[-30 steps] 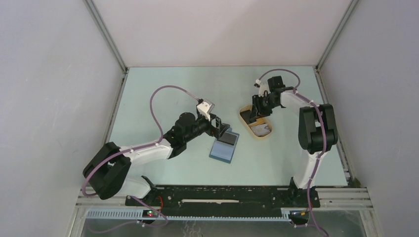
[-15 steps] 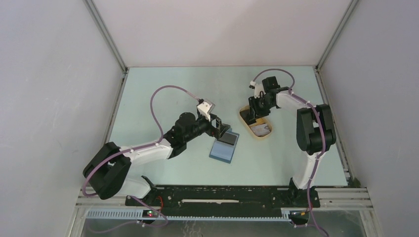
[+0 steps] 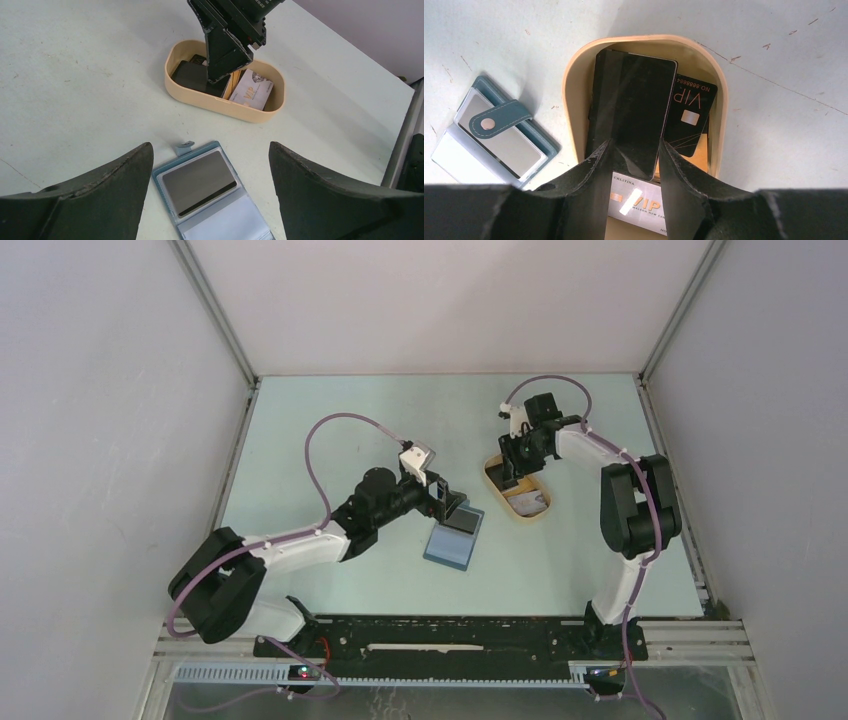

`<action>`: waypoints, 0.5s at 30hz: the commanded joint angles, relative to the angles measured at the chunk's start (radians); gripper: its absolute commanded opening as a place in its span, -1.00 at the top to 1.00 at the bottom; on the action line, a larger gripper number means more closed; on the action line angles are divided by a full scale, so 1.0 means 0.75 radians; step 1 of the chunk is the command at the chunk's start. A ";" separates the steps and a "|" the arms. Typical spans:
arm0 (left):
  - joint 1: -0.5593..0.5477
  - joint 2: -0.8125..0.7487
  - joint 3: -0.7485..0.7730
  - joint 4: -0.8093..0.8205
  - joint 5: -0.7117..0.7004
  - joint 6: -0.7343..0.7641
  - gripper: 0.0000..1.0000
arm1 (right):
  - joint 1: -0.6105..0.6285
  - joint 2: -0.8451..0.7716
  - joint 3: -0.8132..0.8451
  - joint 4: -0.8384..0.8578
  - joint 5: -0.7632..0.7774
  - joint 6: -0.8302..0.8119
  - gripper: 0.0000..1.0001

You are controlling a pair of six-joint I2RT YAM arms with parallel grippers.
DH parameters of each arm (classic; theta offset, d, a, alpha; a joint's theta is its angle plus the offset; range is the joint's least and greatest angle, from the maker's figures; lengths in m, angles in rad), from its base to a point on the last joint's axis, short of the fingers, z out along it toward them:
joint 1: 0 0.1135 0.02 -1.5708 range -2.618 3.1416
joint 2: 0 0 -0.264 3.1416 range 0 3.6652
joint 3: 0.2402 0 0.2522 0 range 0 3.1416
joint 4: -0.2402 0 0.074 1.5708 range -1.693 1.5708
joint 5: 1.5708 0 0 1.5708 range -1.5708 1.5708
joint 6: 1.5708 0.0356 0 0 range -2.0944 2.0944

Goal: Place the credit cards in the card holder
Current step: Pick up the credit card from the storage box.

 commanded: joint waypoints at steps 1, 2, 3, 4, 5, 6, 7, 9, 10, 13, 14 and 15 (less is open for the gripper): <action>0.003 0.003 0.083 0.022 0.023 0.037 -0.80 | 0.004 -0.061 0.043 0.020 0.020 -0.031 0.06; 0.004 0.004 0.084 0.024 0.023 0.037 -0.80 | 0.005 -0.062 0.044 0.020 0.024 -0.033 0.06; 0.004 0.004 0.083 0.024 0.024 0.037 -0.80 | 0.005 -0.064 0.044 0.020 0.023 -0.035 0.06; 0.004 0.004 0.082 0.023 0.023 0.037 -0.79 | 0.005 -0.067 0.043 0.020 0.016 -0.035 0.06; 0.004 0.004 0.084 0.023 0.023 0.037 -0.80 | 0.005 -0.068 0.044 0.020 0.008 -0.035 0.06; 0.004 0.004 0.082 0.023 0.024 0.037 -0.80 | 0.006 -0.070 0.044 0.020 0.003 -0.032 0.07; 0.004 0.004 0.084 0.024 0.025 0.037 -0.79 | 0.004 -0.069 0.043 0.020 -0.001 -0.030 0.07; 0.004 0.004 0.084 0.022 0.025 0.040 -0.80 | 0.002 -0.067 0.043 0.020 -0.004 -0.025 0.07; 0.004 0.005 0.084 0.023 0.027 0.039 -0.80 | 0.000 -0.066 0.043 0.021 -0.005 -0.024 0.06; 0.004 0.006 0.084 0.022 0.027 0.040 -0.80 | -0.007 -0.062 0.044 0.018 -0.029 -0.019 0.07; 0.004 0.006 0.086 0.023 0.029 0.039 -0.80 | -0.008 -0.063 0.043 0.018 -0.041 -0.017 0.07; 0.003 0.006 0.085 0.022 0.028 0.039 -0.80 | -0.010 -0.066 0.042 0.020 -0.057 -0.017 0.07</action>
